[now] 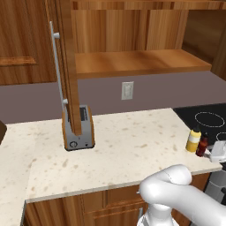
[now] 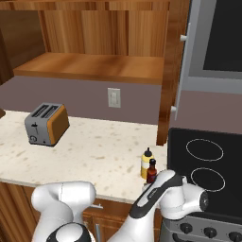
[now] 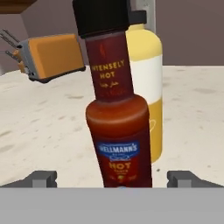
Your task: Take 2 condiments from the cabinet and move them on the counter near the stove.Make sure the condiments are lined up with each other, next to each other.
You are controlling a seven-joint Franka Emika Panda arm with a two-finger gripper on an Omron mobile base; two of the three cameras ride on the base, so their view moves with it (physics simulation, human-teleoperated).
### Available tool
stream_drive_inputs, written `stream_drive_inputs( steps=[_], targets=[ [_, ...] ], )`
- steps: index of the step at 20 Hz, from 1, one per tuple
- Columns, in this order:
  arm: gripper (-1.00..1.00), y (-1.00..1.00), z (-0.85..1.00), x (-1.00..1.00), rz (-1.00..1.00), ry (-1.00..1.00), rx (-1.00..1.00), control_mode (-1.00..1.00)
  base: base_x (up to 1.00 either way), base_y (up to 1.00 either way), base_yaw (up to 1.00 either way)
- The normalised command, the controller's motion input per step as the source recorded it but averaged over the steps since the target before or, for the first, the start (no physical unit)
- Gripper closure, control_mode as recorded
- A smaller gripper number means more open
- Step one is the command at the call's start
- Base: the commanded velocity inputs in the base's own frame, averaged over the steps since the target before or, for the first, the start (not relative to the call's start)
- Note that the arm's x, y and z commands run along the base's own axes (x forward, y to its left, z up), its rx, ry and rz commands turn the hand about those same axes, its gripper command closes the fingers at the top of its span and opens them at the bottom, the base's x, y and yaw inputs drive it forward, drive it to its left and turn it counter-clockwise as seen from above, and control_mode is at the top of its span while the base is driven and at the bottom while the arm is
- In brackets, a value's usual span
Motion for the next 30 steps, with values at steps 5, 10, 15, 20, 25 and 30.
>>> stream_drive_inputs(
  steps=[5, 10, 15, 20, 25, 30],
  targets=[
    [-1.0, -0.01, 0.1, -0.33, 0.0, 0.0, 0.0, -1.0, 0.0, 0.0, 0.0],
    [-1.0, 0.0, 0.37, -0.27, 0.0, -0.04, 0.0, -1.0, 0.0, 0.0, 0.0],
    [-1.0, 0.0, 0.59, -0.36, 0.0, -0.07, 0.0, -1.0, 0.0, 0.0, 0.0],
    [-1.0, 0.06, 0.56, -0.56, 0.0, -0.09, 0.0, -1.0, 0.0, 0.0, 0.0],
    [-1.0, 0.21, 0.48, -0.54, 0.0, -0.09, 0.0, -1.0, 0.0, 0.0, 0.0],
    [-1.0, 0.41, 0.62, -0.36, -0.02, -0.1, 0.0, -1.0, 0.0, 0.0, 0.0]
  ],
)
